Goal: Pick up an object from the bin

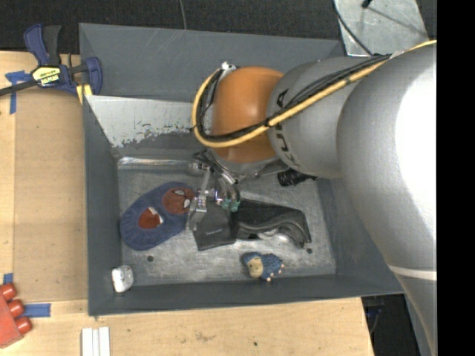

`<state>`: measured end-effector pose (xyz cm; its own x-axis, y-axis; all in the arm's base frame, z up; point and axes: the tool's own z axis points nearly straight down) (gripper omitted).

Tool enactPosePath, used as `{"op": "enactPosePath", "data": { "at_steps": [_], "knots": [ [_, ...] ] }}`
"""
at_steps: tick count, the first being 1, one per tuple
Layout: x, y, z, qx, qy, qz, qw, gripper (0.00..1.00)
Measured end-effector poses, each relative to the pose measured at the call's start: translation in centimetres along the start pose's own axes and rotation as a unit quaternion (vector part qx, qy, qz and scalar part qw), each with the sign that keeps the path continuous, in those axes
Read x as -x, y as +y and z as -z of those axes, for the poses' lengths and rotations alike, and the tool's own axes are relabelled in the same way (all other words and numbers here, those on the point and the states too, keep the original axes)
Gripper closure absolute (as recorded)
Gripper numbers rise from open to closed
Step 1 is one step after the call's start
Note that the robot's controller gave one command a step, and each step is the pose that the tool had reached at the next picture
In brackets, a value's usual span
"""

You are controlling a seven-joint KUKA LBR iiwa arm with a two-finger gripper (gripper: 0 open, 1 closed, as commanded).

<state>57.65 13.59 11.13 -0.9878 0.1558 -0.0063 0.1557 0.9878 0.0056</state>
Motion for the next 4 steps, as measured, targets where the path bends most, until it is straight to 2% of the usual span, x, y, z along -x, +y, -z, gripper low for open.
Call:
{"op": "enactPosePath", "data": {
  "at_steps": [1, 2, 3, 4],
  "knots": [
    [3.2, 3.7, -4.0, -0.004, 0.0022, 0.047, 0.9989, 0.0],
    [3.3, 3.7, -3.8, -0.003, 0.0018, 0.048, 0.9989, 0.0],
    [3.7, 3.8, -3.3, 0.0, -0.0048, 0.048, 0.9988, 1.0],
    [4.0, 3.9, 0.9, -0.001, -0.0009, 0.049, 0.9988, 1.0]
  ]
}}
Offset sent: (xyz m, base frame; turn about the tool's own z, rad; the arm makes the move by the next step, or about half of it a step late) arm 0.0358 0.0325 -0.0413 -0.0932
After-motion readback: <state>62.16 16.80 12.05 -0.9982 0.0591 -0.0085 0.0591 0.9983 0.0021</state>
